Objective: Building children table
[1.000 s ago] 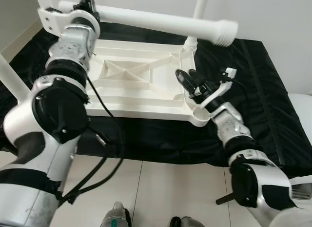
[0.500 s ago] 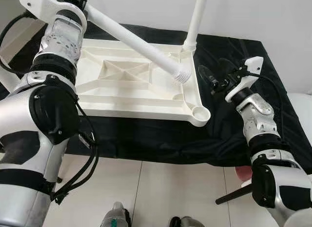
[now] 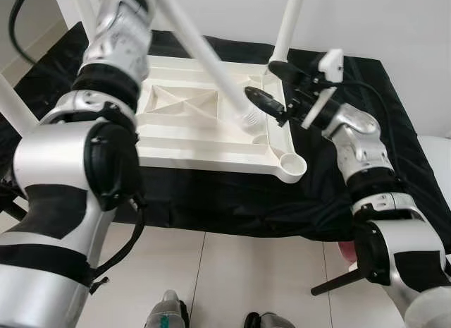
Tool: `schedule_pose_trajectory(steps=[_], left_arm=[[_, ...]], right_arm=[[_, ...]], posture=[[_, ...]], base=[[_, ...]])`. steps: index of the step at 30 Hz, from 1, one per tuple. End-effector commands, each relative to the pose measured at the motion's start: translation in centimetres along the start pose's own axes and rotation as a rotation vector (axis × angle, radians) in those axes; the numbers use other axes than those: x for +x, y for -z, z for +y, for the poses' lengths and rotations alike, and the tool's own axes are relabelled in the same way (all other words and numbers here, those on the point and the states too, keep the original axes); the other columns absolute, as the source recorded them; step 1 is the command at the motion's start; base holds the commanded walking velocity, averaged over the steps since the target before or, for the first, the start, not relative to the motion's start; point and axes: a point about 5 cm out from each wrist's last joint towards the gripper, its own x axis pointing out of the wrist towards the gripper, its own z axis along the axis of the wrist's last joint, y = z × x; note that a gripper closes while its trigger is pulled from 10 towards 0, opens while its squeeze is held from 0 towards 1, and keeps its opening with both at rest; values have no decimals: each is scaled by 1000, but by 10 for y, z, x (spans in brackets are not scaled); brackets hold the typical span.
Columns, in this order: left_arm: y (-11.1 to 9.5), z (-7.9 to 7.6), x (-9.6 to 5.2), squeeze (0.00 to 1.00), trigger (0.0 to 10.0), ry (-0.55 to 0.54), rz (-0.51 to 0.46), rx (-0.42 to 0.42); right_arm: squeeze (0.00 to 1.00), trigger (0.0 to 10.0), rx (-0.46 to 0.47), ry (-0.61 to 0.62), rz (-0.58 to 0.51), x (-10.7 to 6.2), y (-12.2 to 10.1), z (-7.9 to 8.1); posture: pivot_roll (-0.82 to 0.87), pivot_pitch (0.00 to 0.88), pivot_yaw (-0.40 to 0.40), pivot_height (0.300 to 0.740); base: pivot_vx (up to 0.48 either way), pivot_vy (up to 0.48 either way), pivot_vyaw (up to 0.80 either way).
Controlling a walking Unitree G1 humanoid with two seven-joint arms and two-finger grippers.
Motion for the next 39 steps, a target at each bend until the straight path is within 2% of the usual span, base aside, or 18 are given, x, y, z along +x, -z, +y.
schedule_pose_trajectory(steps=[1, 5, 10, 11, 15, 17, 20, 25, 28, 39], left_arm=[[-20, -30, 3, 0, 10000, 280, -72, 14], [-25, -41, 3, 0, 10000, 318, -92, 15], [-32, -68, 0, 0, 10000, 430, -134, 66], [-32, -68, 0, 0, 10000, 430, -134, 66], [-32, -70, -3, 0, 10000, 439, -166, 175], [-30, -69, -3, 0, 10000, 436, -161, 182], [-26, -69, -4, 0, 10000, 438, -146, 179], [-25, -72, -6, 0, 10000, 450, -149, 182], [-22, -84, -12, 0, 10000, 500, -145, 172], [-14, -104, -21, 0, 10000, 573, -112, 148]], right_arm=[[0, 10000, -10, -4, 33, 0, 4, 0], [0, 10000, -30, 7, 34, 1, 4, -1], [0, 10000, -120, 65, -11, 4, -10, -9], [0, 10000, -120, 65, -11, 4, -10, -9], [0, 10000, -86, 10, -99, 2, -24, -12], [0, 10000, -83, 3, -124, 2, -27, -12], [0, 10000, -108, 58, -148, 2, -33, -19], [0, 10000, -128, 98, -139, 2, -35, -23], [0, 10000, -170, 147, -99, 3, -33, -28], [0, 10000, -219, 139, -22, 7, -26, -25]], posture=[[52, 51, -21, 740], [56, 48, -22, 740], [59, 42, -22, 740], [59, 42, -22, 740], [64, 38, -26, 740], [64, 37, -26, 740], [61, 34, -26, 740], [62, 31, -27, 740], [68, 26, -29, 740], [78, 36, -34, 740]], base=[[0, 0, 0], [0, 0, 0], [0, 0, 0], [0, 0, 0], [0, 0, 0], [0, 0, 0], [0, 0, 0], [0, 0, 0], [0, 0, 0], [0, 0, 0]])
